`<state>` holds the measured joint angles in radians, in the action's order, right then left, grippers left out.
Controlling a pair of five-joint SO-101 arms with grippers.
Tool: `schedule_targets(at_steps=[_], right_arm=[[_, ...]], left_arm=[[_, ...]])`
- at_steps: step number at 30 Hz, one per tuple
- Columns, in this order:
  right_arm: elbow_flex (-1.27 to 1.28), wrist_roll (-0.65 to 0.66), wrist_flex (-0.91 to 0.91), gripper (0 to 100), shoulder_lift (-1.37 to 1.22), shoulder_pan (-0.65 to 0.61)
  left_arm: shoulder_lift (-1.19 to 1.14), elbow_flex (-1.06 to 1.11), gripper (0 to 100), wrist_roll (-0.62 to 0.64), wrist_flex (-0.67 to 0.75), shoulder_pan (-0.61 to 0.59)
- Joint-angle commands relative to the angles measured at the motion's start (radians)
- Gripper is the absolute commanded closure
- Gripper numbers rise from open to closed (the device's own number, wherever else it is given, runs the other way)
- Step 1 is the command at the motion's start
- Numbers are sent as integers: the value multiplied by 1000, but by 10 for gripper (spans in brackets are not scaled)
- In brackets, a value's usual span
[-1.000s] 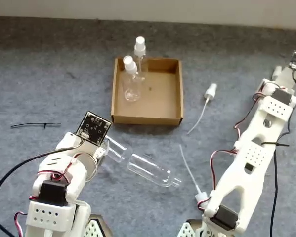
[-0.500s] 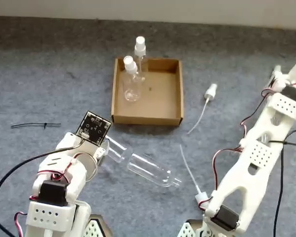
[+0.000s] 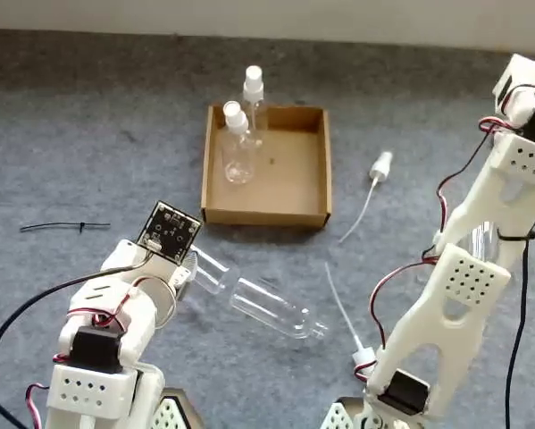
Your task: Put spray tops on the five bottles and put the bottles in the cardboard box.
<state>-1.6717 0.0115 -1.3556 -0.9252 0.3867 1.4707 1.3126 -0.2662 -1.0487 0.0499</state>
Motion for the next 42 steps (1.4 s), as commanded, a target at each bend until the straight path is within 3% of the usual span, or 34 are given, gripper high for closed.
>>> schedule_targets(at_steps=[1,7,16,25,28,33,42], right_arm=[[-31,-3,16,934,7,8],[-1,-5,173,766,-205,50],[-5,-5,409,763,-498,61],[-1,-5,432,764,-581,62],[4,-5,432,810,-584,64],[2,-5,432,998,-582,81],[-50,44,289,995,-556,94]], left_arm=[[10,-4,814,11,15,-10],[7,-4,815,11,17,-10],[4,-4,815,11,18,-10],[8,7,815,11,21,-10],[10,10,815,11,21,-10],[10,10,815,11,21,-8],[10,10,815,11,21,-8]])
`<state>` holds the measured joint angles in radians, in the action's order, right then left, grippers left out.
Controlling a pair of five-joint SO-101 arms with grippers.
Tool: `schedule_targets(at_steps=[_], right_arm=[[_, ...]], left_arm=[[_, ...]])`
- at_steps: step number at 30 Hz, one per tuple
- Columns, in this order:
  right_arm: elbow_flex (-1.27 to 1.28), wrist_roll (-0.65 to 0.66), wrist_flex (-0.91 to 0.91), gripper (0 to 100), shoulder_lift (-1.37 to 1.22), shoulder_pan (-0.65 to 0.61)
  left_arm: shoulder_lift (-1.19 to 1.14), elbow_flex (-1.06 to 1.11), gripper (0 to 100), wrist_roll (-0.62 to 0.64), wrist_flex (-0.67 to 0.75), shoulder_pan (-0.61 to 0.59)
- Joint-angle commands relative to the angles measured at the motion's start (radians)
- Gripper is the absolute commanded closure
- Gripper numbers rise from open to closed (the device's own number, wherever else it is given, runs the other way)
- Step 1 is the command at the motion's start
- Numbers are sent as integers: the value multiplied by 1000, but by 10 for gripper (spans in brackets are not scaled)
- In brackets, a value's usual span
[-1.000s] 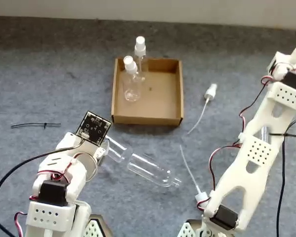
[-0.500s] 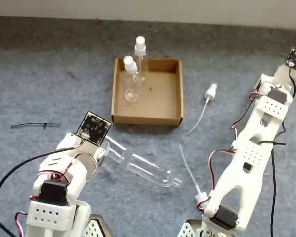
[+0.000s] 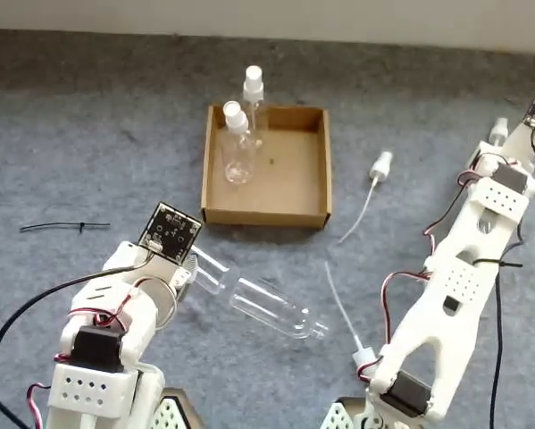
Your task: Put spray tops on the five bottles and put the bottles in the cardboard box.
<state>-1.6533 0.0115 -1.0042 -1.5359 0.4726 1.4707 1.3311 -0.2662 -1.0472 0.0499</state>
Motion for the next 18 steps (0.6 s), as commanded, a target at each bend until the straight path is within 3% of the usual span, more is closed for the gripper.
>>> schedule_targets(at_steps=[1,18], right_arm=[[-85,72,-90,995,68,7],[-130,107,-432,995,441,5]], left_arm=[[10,-8,815,11,20,-8],[10,-8,815,11,20,-8]])
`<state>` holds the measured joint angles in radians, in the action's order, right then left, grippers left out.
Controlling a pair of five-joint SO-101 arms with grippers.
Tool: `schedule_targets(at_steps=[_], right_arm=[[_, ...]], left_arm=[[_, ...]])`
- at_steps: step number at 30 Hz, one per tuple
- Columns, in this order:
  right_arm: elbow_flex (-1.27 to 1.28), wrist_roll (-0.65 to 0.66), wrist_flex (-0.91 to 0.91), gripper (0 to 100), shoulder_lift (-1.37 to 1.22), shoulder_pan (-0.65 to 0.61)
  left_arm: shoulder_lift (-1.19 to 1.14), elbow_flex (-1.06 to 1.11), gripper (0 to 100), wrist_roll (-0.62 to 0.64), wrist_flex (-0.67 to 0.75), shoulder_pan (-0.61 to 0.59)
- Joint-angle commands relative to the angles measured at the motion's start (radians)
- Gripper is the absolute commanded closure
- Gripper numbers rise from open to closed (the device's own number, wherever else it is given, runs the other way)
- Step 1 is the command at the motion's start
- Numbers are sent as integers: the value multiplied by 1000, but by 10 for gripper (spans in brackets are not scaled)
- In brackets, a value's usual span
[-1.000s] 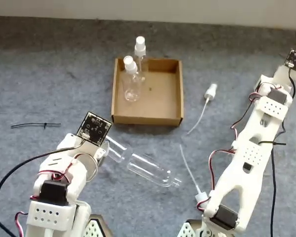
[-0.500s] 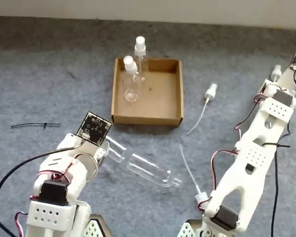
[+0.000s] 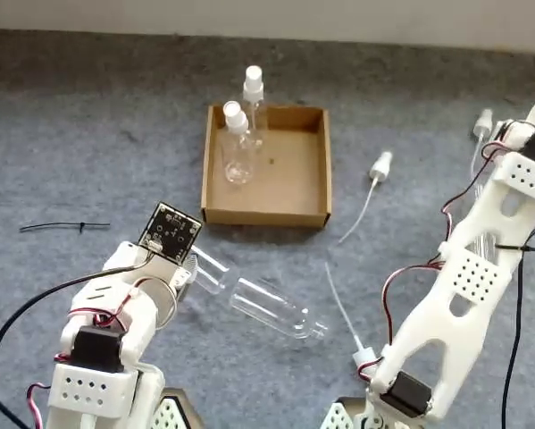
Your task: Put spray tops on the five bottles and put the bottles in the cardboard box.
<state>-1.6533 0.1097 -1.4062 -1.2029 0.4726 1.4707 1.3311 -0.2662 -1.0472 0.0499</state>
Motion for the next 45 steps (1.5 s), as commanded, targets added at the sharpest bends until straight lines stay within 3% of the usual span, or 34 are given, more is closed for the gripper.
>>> schedule_targets(at_steps=[1,8,15,23,39,45], right_arm=[[-130,9,-33,995,117,5],[-130,3,53,989,94,-16],[-136,2,124,871,-31,-47],[-131,3,231,871,-151,-64],[-130,5,229,874,-203,-59],[-130,9,231,943,-203,-58]], left_arm=[[10,-8,815,11,20,-8],[10,-10,815,11,20,-8],[10,-8,815,11,20,-8],[10,-8,815,11,20,-8],[10,-5,817,9,17,31],[10,-5,817,9,17,31]])
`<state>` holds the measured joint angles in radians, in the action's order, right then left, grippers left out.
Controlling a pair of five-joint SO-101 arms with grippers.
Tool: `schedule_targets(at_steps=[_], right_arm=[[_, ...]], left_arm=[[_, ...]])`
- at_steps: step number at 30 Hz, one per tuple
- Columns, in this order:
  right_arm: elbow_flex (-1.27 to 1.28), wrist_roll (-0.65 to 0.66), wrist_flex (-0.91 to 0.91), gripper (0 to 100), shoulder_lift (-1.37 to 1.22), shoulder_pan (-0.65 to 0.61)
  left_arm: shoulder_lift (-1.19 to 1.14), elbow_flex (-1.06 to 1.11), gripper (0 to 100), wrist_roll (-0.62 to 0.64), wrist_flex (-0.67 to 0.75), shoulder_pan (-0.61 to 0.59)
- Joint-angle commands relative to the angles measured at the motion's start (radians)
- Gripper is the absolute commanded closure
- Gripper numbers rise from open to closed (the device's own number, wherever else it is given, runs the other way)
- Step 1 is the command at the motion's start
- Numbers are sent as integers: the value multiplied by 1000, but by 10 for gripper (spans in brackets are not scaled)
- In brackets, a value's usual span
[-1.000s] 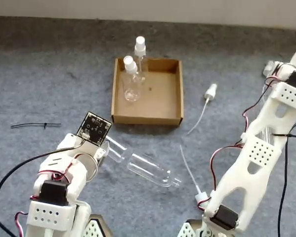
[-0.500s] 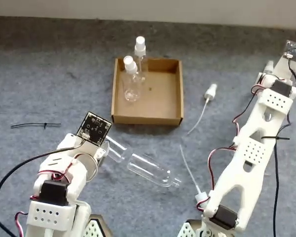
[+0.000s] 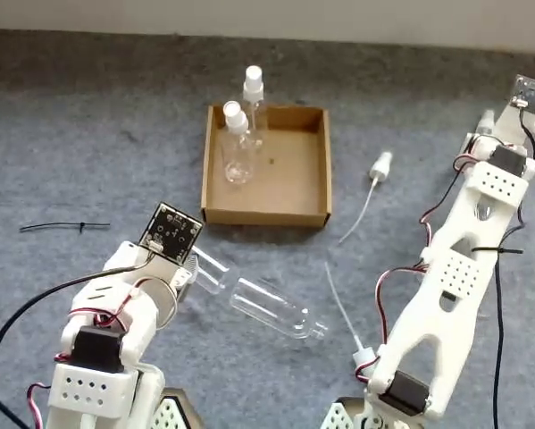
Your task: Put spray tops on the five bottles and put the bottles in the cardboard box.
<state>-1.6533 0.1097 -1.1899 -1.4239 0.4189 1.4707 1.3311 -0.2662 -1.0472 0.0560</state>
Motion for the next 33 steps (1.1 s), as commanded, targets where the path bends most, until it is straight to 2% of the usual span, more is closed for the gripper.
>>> schedule_targets(at_steps=[1,28,31,33], right_arm=[[-130,9,15,943,18,-2],[-136,9,19,947,-16,10],[-136,11,18,998,4,10],[-136,11,13,992,21,10]], left_arm=[[10,-5,817,9,15,25],[10,-5,817,9,15,25],[10,-5,817,9,14,25],[10,-5,817,9,14,25]])
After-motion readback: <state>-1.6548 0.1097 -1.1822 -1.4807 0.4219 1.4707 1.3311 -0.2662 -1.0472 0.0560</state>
